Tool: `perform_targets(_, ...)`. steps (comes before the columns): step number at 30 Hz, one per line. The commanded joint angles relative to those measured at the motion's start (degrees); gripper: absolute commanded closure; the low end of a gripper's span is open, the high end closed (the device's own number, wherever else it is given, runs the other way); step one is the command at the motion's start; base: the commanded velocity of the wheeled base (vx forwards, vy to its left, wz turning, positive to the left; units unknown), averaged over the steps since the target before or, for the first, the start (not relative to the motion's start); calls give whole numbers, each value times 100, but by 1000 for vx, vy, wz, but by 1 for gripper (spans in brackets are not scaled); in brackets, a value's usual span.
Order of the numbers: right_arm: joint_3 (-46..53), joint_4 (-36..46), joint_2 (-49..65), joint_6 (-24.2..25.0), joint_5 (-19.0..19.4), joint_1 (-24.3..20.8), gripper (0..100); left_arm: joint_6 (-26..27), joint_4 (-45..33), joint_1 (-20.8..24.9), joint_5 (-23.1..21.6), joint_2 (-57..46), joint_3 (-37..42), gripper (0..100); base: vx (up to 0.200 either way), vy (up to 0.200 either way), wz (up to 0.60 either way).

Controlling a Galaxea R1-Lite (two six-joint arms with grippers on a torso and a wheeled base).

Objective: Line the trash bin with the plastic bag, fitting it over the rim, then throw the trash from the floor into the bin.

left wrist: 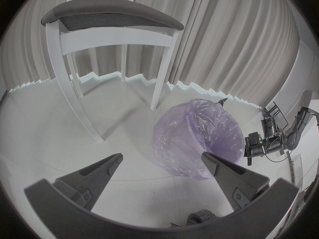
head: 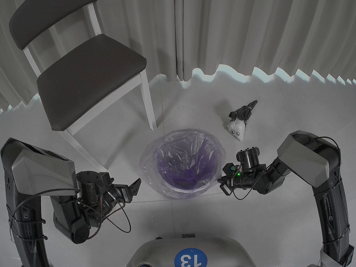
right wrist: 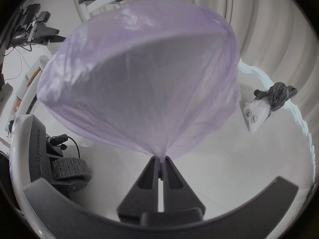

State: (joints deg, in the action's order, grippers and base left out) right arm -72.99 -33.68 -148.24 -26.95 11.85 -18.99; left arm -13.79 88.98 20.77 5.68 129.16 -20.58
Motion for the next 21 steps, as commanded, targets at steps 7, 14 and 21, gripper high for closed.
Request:
perform_targets(7, -163, 20, -30, 15, 19, 1, 0, -1, 102, -82, 3, 92, -96, 0, 0, 0, 0)
perform_targets(14, 267, -68, 348, 32, 37, 45, 0, 25, 93, -152, 3, 215, -421, 0, 0, 0, 0)
perform_targets(21, 1436, -587, 1262, 32, 81, 159, 0, 113, 49, -214, 3, 575, -843, 0, 0, 0, 0)
